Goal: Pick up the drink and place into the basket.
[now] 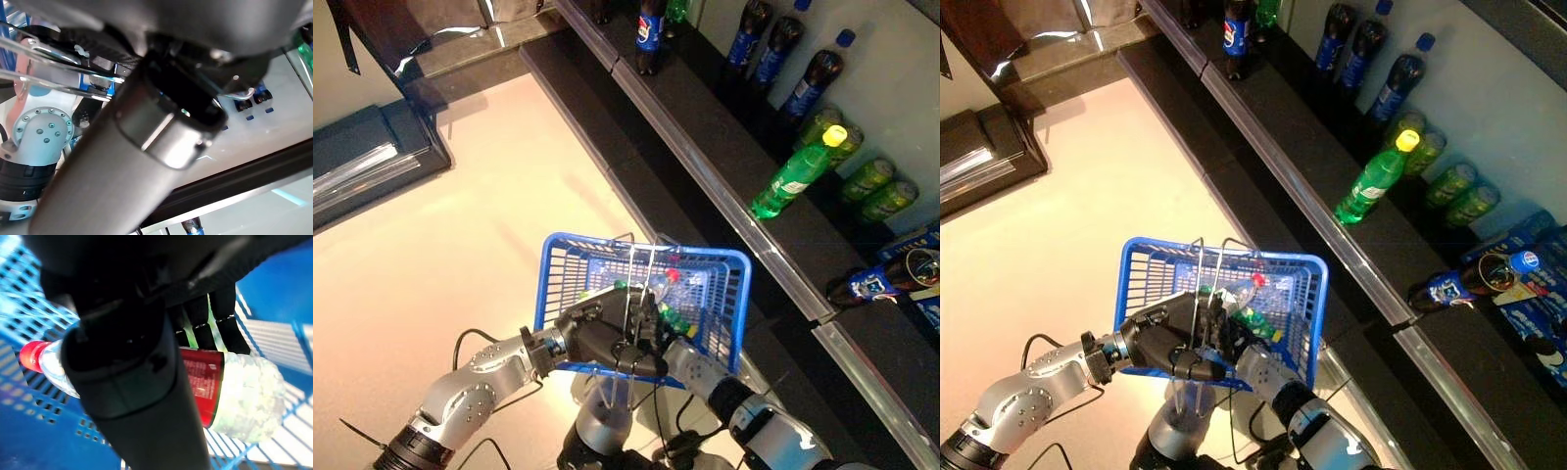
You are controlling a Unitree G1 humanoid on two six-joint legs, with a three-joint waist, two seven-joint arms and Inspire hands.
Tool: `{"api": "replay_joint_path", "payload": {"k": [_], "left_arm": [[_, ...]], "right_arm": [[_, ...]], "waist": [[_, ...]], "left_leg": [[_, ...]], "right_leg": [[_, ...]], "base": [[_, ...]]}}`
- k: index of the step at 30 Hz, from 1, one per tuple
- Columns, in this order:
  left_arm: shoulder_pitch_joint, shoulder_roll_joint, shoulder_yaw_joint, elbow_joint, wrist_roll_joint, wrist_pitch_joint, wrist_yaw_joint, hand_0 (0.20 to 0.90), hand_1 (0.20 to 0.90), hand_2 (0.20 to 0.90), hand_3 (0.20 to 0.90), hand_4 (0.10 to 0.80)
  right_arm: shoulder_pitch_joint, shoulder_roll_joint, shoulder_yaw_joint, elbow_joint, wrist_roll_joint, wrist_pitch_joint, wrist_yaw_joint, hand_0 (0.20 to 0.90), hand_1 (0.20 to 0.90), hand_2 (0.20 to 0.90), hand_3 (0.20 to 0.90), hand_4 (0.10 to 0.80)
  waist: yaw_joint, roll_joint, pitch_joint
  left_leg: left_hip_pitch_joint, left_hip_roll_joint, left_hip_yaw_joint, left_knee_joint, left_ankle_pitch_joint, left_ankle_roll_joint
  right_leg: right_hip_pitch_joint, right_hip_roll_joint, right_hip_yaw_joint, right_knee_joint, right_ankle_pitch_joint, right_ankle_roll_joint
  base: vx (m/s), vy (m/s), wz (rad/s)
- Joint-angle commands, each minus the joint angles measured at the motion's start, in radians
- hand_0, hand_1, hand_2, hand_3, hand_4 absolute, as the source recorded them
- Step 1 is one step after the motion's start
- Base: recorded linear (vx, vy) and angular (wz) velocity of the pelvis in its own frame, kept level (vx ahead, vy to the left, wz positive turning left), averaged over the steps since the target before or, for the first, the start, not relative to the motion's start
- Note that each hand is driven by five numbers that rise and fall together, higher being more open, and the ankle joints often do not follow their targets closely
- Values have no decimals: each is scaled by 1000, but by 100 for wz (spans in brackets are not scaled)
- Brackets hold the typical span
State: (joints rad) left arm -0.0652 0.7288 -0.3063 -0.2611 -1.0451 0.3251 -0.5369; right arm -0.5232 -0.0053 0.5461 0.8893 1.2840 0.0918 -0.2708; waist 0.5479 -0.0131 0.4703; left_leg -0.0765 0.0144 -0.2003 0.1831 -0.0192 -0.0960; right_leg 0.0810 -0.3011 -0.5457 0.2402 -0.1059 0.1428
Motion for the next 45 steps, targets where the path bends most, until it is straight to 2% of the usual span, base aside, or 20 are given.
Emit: {"api": "replay_joint_path", "payload": {"k": [1, 3, 4, 5, 14, 15, 16, 17, 18, 20, 26, 30, 31, 34, 41, 45], "left_arm": [[-149, -152, 31, -403, -242, -179, -228, 300, 300, 300, 200, 100], [-144, -155, 35, -401, -241, -179, -229, 300, 300, 300, 200, 100], [-140, -153, 36, -399, -242, -184, -232, 300, 300, 300, 200, 100], [-137, -157, 36, -397, -241, -185, -233, 300, 300, 300, 200, 100], [-112, -155, 62, -394, -265, -197, -248, 300, 300, 300, 200, 100], [-111, -155, 64, -393, -264, -197, -248, 300, 300, 300, 200, 100], [-108, -155, 70, -392, -266, -202, -250, 300, 300, 300, 200, 100], [-103, -157, 76, -392, -263, -206, -254, 300, 300, 300, 200, 100], [-97, -159, 82, -397, -263, -208, -254, 300, 300, 300, 200, 100], [-87, -157, 93, -395, -263, -212, -263, 300, 300, 300, 200, 100], [-16, -158, 159, -398, -244, -235, -284, 300, 300, 300, 200, 100], [47, -165, 211, -395, -235, -247, -309, 300, 300, 300, 200, 100], [60, -169, 218, -398, -230, -253, -315, 300, 300, 300, 200, 100], [104, -181, 247, -404, -231, -266, -325, 300, 300, 300, 200, 100], [200, -214, 308, -419, -220, -320, -343, 300, 300, 300, 200, 100], [178, -209, 336, -387, -243, -322, -286, 300, 300, 300, 200, 100]], "right_arm": [[-106, 91, 9, -49, 64, -56, 92, 300, 300, 300, 200, 100], [-110, 86, -6, -37, 74, -51, 98, 300, 300, 300, 200, 100], [-114, 81, -14, -31, 81, -54, 92, 564, 564, 564, 507, 407], [-115, 80, -20, -30, 79, -55, 89, 900, 900, 900, 900, 800], [-113, 52, -40, -94, 76, -112, 95, 900, 900, 900, 900, 800], [-113, 53, -39, -94, 76, -112, 95, 900, 900, 900, 900, 800], [-106, 44, -41, -118, 69, -127, 96, 900, 900, 900, 900, 800], [-101, 40, -41, -138, 64, -132, 94, 900, 900, 900, 900, 800], [-89, 31, -43, -164, 53, -141, 99, 900, 900, 900, 900, 800], [-76, 23, -39, -204, 47, -148, 91, 900, 900, 900, 900, 800], [21, -36, -32, -426, -37, -150, 112, 900, 900, 900, 900, 800], [147, -85, -24, -613, -107, -149, 118, 900, 900, 900, 900, 800], [170, -97, -26, -647, -120, -156, 113, 900, 900, 900, 900, 800], [238, -130, -43, -737, -151, -161, 118, 900, 900, 900, 900, 800], [427, -220, -73, -1051, -197, -142, 208, 900, 900, 900, 900, 800], [460, -249, -65, -1126, -226, -99, 339, 900, 900, 900, 900, 800]], "waist": [[-21, -3, -154], [-20, -2, -148], [-19, 0, -143], [-19, 2, -139], [-22, 2, -110], [-22, 0, -111], [-25, 1, -105], [-28, -3, -101], [-30, -2, -96], [-33, -5, -89], [-54, -17, -66], [-74, -28, -52], [-79, -28, -51], [-94, -32, -45], [-133, -46, -26], [-158, -59, -31]], "left_leg": [[-99, -1, 44, 84, 34, 19], [-100, -1, 45, 85, 33, 19], [-101, -2, 44, 85, 33, 21], [-101, -2, 44, 85, 33, 21], [-111, 1, 50, 86, 34, 23], [-101, 5, 46, 88, 11, 16], [-112, 2, 53, 83, 36, 24], [-104, 7, 50, 84, 13, 17], [-116, 4, 57, 82, 37, 23], [-109, 9, 55, 88, 11, 17], [-114, 15, 67, 77, 15, 19], [-118, 19, 76, 70, 18, 23], [-129, 16, 82, 64, 44, 30], [-127, 19, 89, 58, 46, 33], [-124, 31, 109, 42, 51, 32], [-113, 41, 126, 37, 49, 28]], "right_leg": [[55, 37, -28, -35, 70, -21], [52, 34, -32, -29, 69, -21], [49, 32, -34, -25, 69, -22], [48, 31, -35, -23, 69, -23], [29, 19, -43, -2, 68, -20], [34, 24, -29, 4, 49, -11], [26, 18, -44, -1, 69, -20], [28, 22, -29, 5, 50, -10], [20, 16, -44, 0, 70, -19], [20, 19, -28, 11, 49, -8], [-1, 20, -21, 14, 53, -4], [-15, 23, -11, 14, 58, 0], [-22, 21, -24, 4, 78, -9], [-29, 27, -16, 2, 79, -7], [-40, 43, 7, -14, 84, -1], [-38, 53, 23, -16, 79, -2]], "base": [[0, 0, 0], [10, 10, 5], [15, 20, 14], [15, 19, 14], [13, -2, 2], [0, 0, 0], [40, -30, 1], [-106, 49, 2], [25, -38, 3], [3, -26, 3], [-46, -3, -5], [-60, -4, -5], [-92, 20, 3], [-64, 5, -5], [-60, -31, -8], [-20, -24, -9]]}}
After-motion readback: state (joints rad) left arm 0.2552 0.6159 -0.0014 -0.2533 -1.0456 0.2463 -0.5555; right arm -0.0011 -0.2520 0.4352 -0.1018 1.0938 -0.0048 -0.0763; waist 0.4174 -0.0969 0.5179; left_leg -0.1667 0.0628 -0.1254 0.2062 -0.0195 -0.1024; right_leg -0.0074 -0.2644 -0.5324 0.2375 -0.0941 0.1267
